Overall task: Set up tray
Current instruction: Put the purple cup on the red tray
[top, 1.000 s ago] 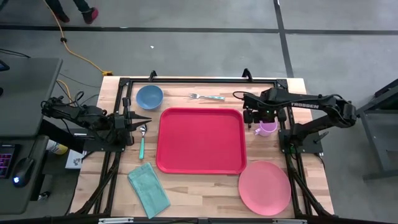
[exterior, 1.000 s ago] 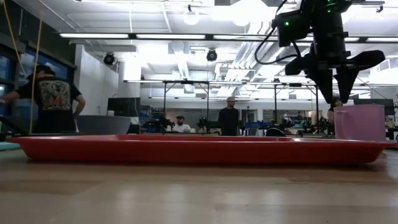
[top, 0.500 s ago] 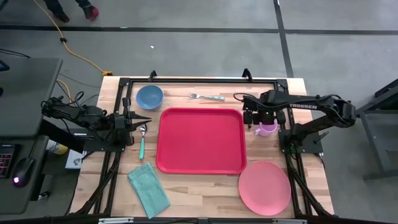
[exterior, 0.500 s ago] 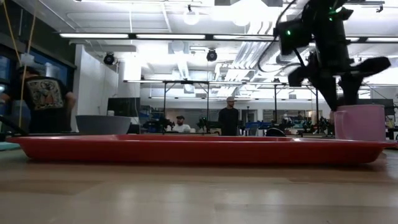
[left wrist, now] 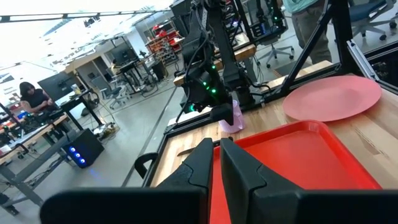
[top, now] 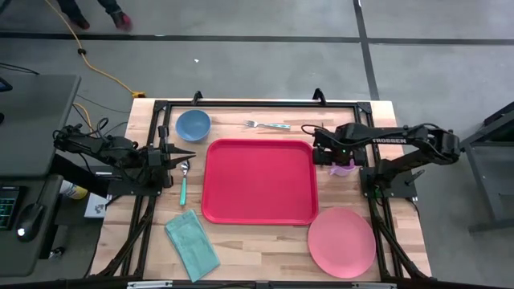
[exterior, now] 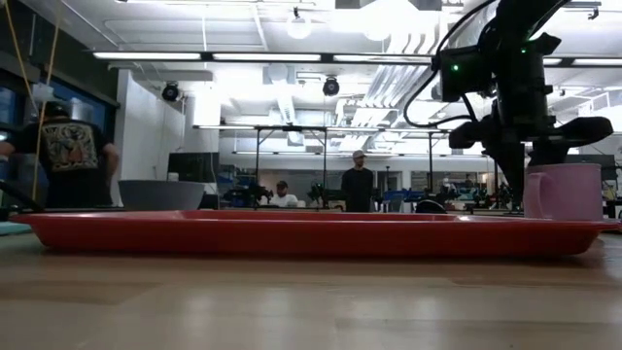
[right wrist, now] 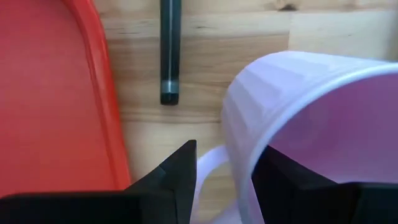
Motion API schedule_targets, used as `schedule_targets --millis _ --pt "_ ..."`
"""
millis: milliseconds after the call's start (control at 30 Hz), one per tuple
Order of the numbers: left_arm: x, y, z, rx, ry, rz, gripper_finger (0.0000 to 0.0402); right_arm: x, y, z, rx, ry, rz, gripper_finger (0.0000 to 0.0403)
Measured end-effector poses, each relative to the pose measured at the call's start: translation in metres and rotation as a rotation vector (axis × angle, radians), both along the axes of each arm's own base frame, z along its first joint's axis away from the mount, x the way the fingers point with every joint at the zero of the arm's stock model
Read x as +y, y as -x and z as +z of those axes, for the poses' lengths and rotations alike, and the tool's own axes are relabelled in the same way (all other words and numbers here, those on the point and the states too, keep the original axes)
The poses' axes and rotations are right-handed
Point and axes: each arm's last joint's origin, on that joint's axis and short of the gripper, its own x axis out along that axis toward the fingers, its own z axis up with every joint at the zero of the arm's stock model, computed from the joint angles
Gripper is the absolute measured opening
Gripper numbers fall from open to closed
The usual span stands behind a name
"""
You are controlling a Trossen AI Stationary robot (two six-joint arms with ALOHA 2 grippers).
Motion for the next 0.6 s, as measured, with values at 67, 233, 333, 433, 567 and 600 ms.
schedule_targets --millis 67,233,333,433,567,600 --pt "0.0 0.0 0.0 0.0 0.0 0.0 0.006 0.0 0.0003 0.0 0.003 0.001 0.004 0.0116" --pt "0.0 0.0 0.0 0.0 0.0 0.0 0.006 0.0 0.0005 0.0 0.005 0.001 0.017 0.0068" --pt "0.0 0.0 0.0 0.0 0.0 0.0 0.006 0.0 0.0005 0.0 0.005 0.001 0.028 0.0028" --pt "0.0 0.0 0.0 0.0 0.002 0.0 0.006 0.0 0.0006 0.0005 0.0 0.002 0.038 0.0005" --pt "0.0 0.0 0.0 0.0 0.003 0.0 0.006 0.0002 0.001 0.002 -0.008 0.005 0.053 0.0004" --pt "0.0 0.0 0.0 0.0 0.003 0.0 0.006 0.0002 0.0007 0.0032 -0.012 0.007 0.06 0.0003"
